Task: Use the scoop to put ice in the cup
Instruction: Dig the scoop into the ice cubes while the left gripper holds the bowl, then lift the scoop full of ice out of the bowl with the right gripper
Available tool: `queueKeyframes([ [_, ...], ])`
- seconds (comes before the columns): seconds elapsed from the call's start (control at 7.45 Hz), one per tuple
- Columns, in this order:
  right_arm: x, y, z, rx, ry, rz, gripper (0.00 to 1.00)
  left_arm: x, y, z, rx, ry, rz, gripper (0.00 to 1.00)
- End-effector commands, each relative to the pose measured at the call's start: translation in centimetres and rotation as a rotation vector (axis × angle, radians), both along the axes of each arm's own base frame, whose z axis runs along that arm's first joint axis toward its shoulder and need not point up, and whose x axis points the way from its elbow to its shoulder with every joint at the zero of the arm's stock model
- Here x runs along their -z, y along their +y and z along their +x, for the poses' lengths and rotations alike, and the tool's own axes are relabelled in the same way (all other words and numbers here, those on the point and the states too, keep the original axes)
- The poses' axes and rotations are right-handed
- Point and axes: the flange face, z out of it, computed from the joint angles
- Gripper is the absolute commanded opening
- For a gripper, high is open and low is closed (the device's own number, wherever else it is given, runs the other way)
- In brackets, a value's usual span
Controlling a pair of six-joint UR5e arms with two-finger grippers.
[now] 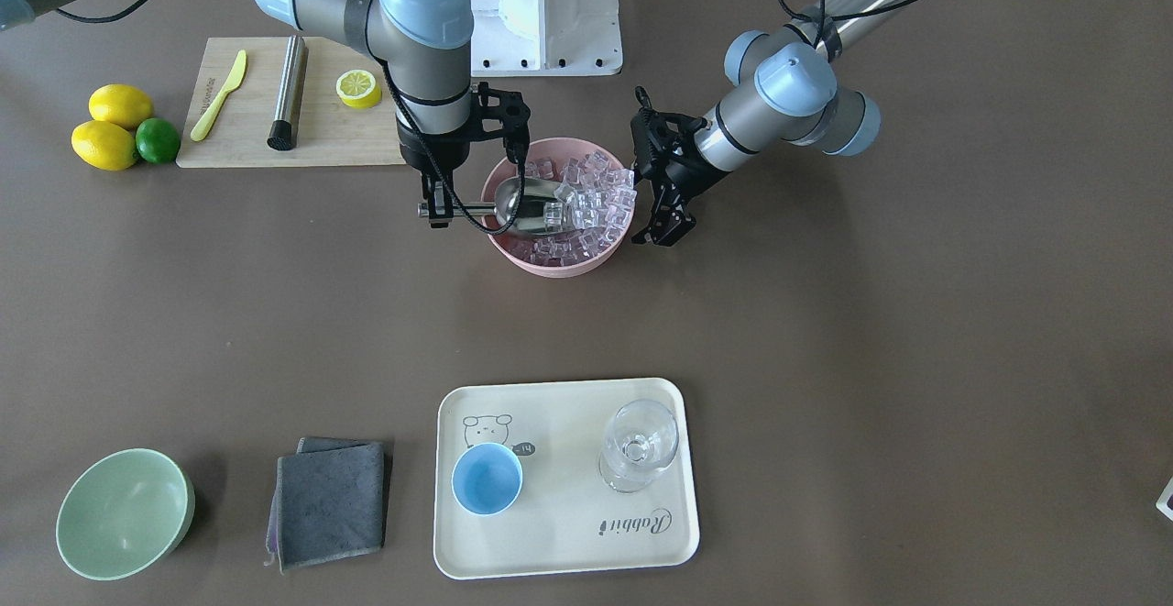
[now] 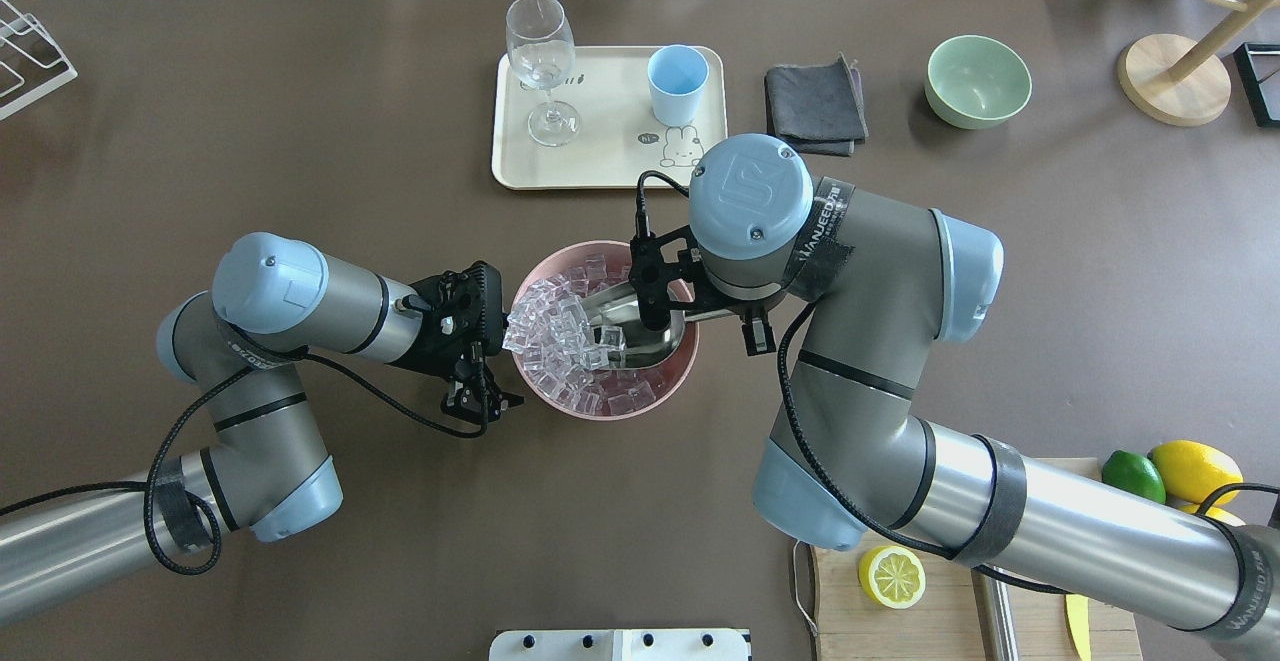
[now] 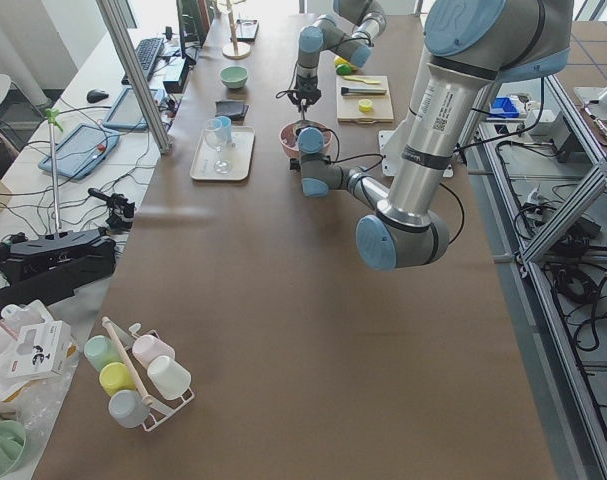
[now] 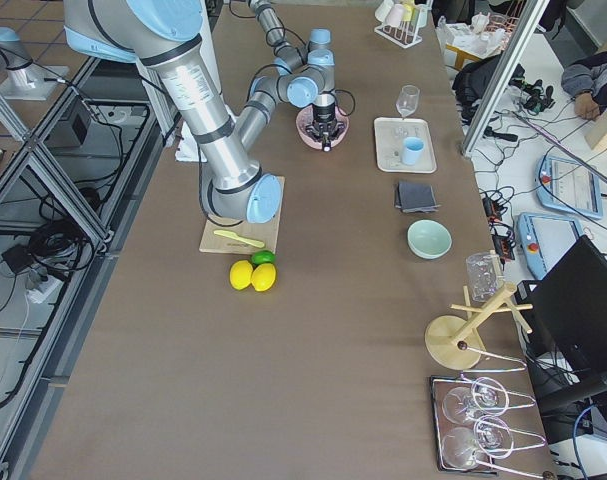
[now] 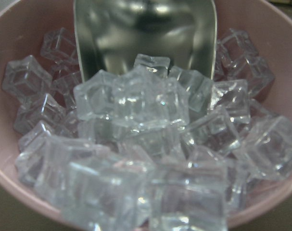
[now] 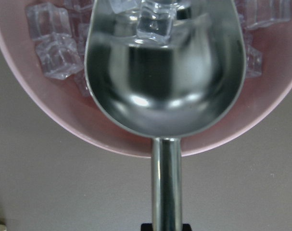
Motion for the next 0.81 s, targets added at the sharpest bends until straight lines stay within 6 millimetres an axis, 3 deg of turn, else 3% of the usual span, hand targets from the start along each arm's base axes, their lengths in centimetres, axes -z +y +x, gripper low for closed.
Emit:
queueKeyframes([
  [0.0, 0.4, -1.9, 2.1, 0.010, -0.066, -0.052, 0.00, 0.0, 0.0, 0.0, 0.000, -0.001, -0.002, 0.99],
  [0.27, 0.0, -3.1, 3.5, -0.005, -0.085, -0.063, 0.00, 0.0, 0.0, 0.0, 0.000, -0.001, -0.002, 0.99],
  [0.54, -2.5, -3.6, 4.5, 0.008, -0.140, -0.083, 0.00, 0.0, 0.0, 0.0, 0.000, -0.001, -0.002, 0.99],
  [0.67, -2.5, -3.9, 4.8, 0.009, -0.150, -0.099, 0.00, 0.0, 0.0, 0.0, 0.000, -0.001, -0.002, 0.99],
])
